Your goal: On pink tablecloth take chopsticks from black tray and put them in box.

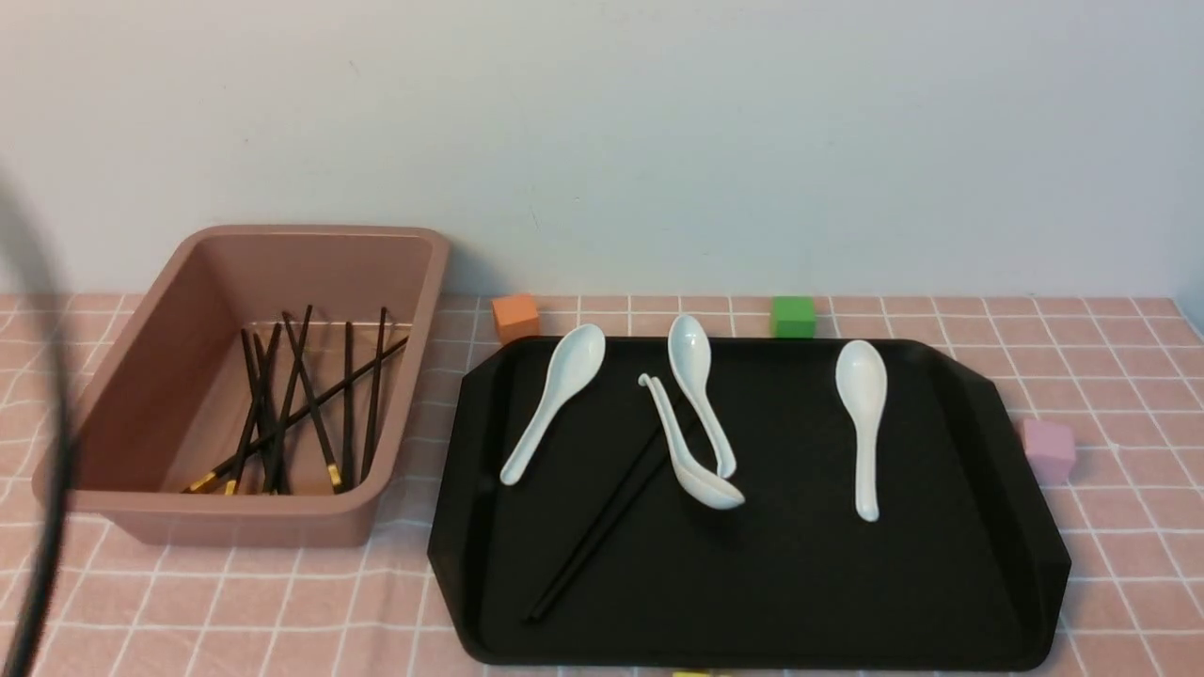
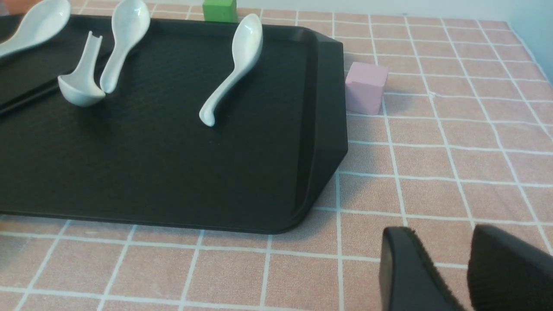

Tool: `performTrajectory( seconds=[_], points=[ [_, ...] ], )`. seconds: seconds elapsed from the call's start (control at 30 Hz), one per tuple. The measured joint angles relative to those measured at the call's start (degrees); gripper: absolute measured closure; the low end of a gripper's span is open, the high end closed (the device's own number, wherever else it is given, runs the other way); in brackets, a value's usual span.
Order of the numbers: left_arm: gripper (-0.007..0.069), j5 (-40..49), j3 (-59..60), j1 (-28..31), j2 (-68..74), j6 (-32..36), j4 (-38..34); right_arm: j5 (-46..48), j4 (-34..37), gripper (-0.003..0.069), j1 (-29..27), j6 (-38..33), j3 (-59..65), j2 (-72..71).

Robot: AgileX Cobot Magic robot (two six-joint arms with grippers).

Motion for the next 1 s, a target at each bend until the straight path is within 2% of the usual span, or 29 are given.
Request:
performTrajectory(
  seconds=[0.13,0.33,0.57,0.87,1.0],
  points=[
    [0.0638,-9.76,14.83,0.0,-15.67,0.05,-2.11,0.0,0.0,0.042,0.0,0.0,0.0,0.0],
    [0.0638,-13.3,25.67,0.0,-28.78,0.05,-3.02,0.01,0.0,0.042,0.0,0.0,0.0,0.0],
    [0.0638,-14.41,27.7,0.0,-30.66,0.2,-3.17,0.01,0.0,0.042,0.0,0.0,0.0,0.0],
    [0.0638,-15.87,29.36,0.09,-30.66,0.19,4.34,0.01,0.0,0.0419,0.0,0.0,0.0,0.0],
    [0.0638,-16.71,32.82,2.92,-30.66,0.19,4.85,0.01,0.0,0.0419,0.0,0.0,0.0,0.0]
  ],
)
